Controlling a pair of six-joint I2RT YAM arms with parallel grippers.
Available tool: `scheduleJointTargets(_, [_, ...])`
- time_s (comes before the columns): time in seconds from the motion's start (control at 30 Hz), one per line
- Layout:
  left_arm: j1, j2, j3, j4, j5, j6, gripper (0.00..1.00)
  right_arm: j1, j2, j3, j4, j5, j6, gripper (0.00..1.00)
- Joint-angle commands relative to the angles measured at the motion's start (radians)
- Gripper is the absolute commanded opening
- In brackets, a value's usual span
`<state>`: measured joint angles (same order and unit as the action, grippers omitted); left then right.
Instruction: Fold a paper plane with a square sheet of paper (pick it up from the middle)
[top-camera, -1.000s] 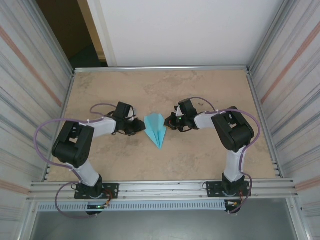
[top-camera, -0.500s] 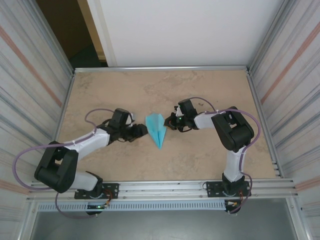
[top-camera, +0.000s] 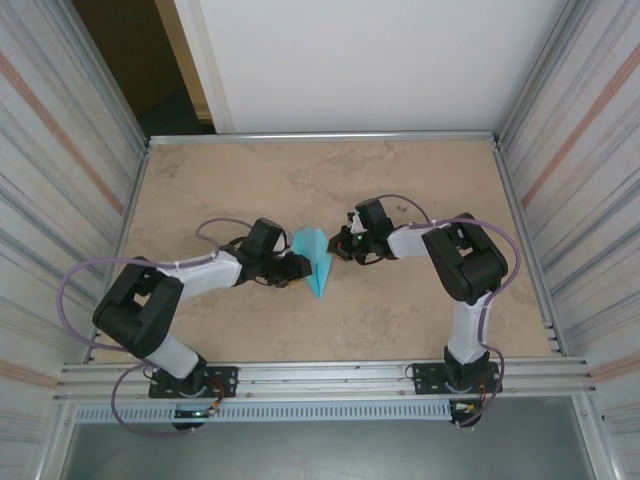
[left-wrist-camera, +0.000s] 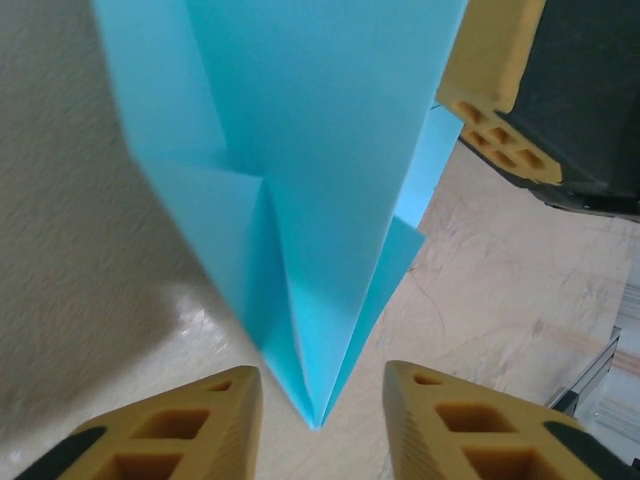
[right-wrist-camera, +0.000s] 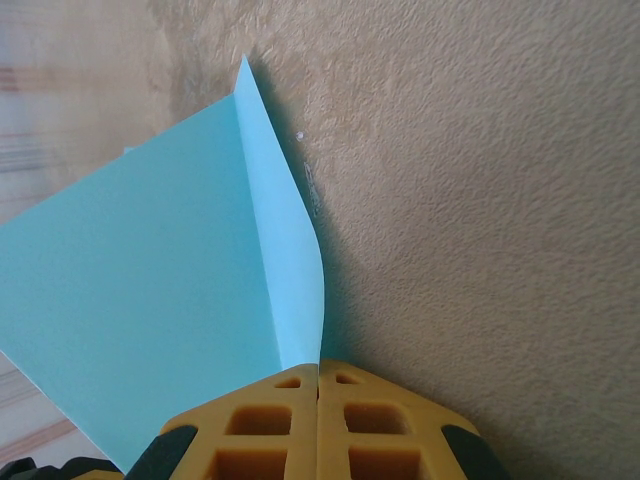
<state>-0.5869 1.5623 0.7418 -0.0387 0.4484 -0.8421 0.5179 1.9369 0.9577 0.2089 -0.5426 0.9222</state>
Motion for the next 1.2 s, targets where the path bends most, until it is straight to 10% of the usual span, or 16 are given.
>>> scheduleJointTargets(0.0, [-0.005, 0.013, 0.048, 0.022, 0.021, 0.013, 0.33, 0.007, 0.011, 0.006, -0.013, 0.009, -0.031, 0.03])
scheduleJointTargets(0.6, [-0.104, 0.115, 0.232, -0.242, -0.202, 0.076, 0.46, 0.004, 0.003, -0.002, -0.005, 0.006, -0.029, 0.03])
scheduleJointTargets(1.17, [-0.189, 0.247, 0.437, -0.491, -0.405, 0.1, 0.36, 0.001, -0.007, -0.013, 0.009, 0.006, -0.021, 0.03])
